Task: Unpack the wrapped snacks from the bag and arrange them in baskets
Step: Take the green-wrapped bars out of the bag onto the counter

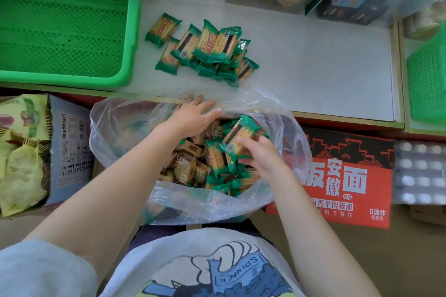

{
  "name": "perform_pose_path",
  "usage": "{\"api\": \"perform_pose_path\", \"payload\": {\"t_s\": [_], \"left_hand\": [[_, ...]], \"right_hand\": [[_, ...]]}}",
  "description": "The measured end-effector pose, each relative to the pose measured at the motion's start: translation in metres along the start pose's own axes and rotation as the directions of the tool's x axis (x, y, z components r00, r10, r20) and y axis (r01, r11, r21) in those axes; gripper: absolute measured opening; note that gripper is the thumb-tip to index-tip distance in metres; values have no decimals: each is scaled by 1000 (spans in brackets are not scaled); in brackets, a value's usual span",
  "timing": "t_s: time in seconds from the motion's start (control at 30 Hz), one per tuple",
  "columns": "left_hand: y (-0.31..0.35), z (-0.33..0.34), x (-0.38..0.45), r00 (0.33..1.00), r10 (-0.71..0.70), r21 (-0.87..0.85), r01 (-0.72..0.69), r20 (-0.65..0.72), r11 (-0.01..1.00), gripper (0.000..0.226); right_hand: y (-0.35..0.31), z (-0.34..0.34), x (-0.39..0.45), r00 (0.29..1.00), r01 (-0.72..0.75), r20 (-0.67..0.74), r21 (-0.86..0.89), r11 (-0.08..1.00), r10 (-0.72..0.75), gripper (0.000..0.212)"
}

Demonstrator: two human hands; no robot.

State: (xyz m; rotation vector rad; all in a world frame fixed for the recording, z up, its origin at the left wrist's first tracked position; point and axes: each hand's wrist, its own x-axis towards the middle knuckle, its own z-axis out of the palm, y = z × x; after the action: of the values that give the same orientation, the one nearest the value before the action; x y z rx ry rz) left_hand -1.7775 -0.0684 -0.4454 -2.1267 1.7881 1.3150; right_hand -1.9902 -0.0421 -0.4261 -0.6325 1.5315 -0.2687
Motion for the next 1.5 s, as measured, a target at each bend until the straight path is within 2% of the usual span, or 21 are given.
{"api": "perform_pose_path", "payload": {"t_s": [0.1, 0.17, 0.23, 0.37, 0.43, 0.5, 0.6, 0.67, 0.73, 0.8, 0.87, 0.9, 0.97, 1.0, 1.07, 1.13, 1.2, 1.27, 1.37, 1.5], "left_hand": [[-8, -11, -3, 986, -29, 54, 38, -164, 998, 60], [-21, -5, -6, 988, -53, 99, 67, -142, 993, 60], [-32, 5, -6, 995, -59, 121, 68, -82, 990, 62], [-35, 8, -1, 996, -56, 75, 62, -73, 995, 63], [-33, 6, -1, 996, -69, 57, 73, -59, 996, 63], [-33, 5, -1, 996, -72, 45, 74, -49, 996, 63], [-34, 5, 0, 996, -75, 22, 76, -42, 997, 64], [-34, 4, 0, 996, -81, 13, 81, -37, 997, 64], [-34, 3, -1, 996, -81, 13, 81, -25, 997, 65], [-33, 2, -2, 997, -79, 20, 79, -18, 997, 65], [-34, 2, -2, 997, -81, 25, 81, -16, 996, 65], [-35, 2, -2, 996, -82, 26, 82, -17, 996, 65], [-35, 3, -1, 997, -78, 26, 79, -18, 997, 65], [-35, 4, -1, 997, -74, 27, 75, -20, 997, 66], [-34, 4, -1, 997, -70, 34, 71, -29, 997, 66], [-33, 4, -1, 997, -72, 41, 74, -32, 996, 67], [-32, 4, -2, 997, -75, 45, 76, -27, 996, 67], [-32, 3, -3, 997, -76, 37, 77, -22, 996, 66], [-33, 2, -2, 997, -74, 29, 75, -27, 997, 65], [-35, 2, 0, 997, -74, 32, 75, -31, 997, 64]], "right_hand": [[-30, -10, -13, 994, 87, 66, -51, 995, -83, 17], [-57, -4, -6, 983, 184, 34, -49, 982, -182, 18], [-84, 9, 13, 963, 267, -8, -76, 961, -268, 29], [-133, 44, 52, 927, 372, -24, -82, 925, -375, 46], [-146, 55, 65, 922, 343, -112, -211, 915, -371, 62], [-152, 56, 79, 933, 212, -214, -328, 921, -291, 83], [-153, 58, 98, 969, 71, -190, -391, 918, -156, 98], [-154, 64, 112, 963, 60, -217, -407, 911, -161, 91], [-157, 70, 123, 947, 165, -214, -314, 935, -239, 71], [-162, 76, 127, 946, 281, -108, -203, 938, -307, 54], [-164, 79, 124, 944, 325, 11, -176, 929, -329, 54], [-162, 77, 124, 943, 330, 25, -198, 923, -332, 61], [-159, 70, 116, 933, 340, -31, -263, 903, -360, 74], [-156, 66, 108, 924, 342, -67, -288, 894, -375, 74], [-142, 57, 96, 919, 339, -93, -312, 888, -383, 58], [-127, 57, 83, 953, 286, -10, -282, 916, -301, 47], [-118, 65, 77, 984, 146, 121, -161, 976, -128, 50], [-119, 76, 81, 978, 21, 208, 12, 1000, -23, 51], [-130, 89, 94, 967, 25, 242, 234, 972, -84, 49], [-140, 96, 92, 952, 77, 264, 288, 955, -156, 43]]}}
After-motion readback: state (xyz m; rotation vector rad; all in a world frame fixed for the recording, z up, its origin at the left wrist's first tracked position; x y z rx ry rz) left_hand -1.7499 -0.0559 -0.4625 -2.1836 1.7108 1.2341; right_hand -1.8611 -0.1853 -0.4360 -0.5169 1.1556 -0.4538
